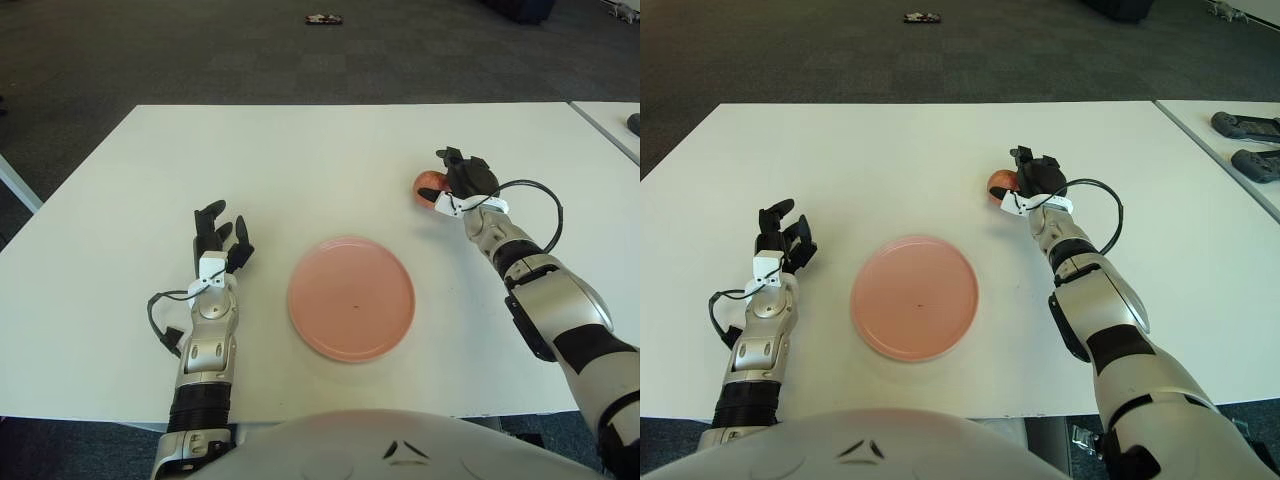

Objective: Put the apple into the plate.

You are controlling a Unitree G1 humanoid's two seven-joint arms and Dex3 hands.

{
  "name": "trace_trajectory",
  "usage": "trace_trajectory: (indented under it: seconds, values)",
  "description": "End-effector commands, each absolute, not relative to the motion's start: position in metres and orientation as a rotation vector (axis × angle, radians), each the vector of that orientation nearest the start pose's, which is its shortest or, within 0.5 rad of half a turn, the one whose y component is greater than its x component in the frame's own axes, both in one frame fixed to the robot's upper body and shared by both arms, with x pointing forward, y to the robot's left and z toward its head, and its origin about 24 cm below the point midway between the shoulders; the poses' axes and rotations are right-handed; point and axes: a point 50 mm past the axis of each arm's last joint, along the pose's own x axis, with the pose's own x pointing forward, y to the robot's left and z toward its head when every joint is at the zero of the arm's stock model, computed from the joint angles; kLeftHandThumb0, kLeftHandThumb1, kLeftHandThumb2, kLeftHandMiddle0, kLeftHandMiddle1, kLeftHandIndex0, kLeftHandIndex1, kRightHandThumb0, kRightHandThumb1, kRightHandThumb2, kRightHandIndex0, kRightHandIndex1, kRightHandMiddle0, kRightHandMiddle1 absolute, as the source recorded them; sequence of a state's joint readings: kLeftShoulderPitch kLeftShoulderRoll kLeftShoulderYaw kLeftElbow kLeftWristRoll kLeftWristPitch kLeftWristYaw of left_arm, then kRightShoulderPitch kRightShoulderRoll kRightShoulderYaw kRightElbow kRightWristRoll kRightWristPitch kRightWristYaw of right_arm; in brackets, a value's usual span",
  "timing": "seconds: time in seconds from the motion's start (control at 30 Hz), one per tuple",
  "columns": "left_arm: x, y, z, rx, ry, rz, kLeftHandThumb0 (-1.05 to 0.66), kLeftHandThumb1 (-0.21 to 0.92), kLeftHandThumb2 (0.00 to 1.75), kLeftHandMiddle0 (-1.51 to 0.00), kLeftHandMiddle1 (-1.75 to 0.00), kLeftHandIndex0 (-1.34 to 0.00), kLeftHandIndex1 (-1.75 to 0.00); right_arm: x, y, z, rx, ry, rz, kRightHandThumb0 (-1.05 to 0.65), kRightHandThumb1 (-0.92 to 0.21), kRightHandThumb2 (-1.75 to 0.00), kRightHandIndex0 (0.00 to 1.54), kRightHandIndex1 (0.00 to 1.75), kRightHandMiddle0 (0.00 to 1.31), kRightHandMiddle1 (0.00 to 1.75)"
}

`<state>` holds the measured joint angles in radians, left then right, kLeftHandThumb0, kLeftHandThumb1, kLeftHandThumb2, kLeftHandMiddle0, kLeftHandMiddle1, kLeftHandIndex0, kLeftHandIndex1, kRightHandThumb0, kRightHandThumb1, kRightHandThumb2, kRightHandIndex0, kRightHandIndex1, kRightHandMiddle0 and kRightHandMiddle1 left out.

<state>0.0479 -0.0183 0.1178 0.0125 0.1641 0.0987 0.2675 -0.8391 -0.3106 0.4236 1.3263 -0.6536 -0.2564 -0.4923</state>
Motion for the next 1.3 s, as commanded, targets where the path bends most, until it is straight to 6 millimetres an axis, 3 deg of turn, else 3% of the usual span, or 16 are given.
trace_trajectory:
  seconds: [0.0,0.6,1.27]
  values:
    - [0.238,0.194,0.019,0.168,0.15,0.4,-0.7,0.92,0.79,-0.3,-0.54,0.0,-0.93,0.367,-0.179,0.041,-1.262,-0.057,0.037,-0.73,-0.92,-0.52,0.14,0.5,0.0,0.6]
    - [0.238,0.193,0.02,0.167,0.149,0.405,-0.69,0.92,0.78,-0.32,-0.54,0.0,-0.95,0.363,-0.161,0.033,-1.29,-0.097,0.106,-0.71,-0.92,-0.49,0.14,0.55,0.0,0.62]
    - [0.237,0.189,0.021,0.165,0.155,0.409,-0.69,0.92,0.79,-0.31,-0.53,0.0,-0.93,0.359,-0.159,0.023,-1.313,-0.063,0.149,-0.68,-0.92,-0.46,0.1,0.59,0.0,0.61]
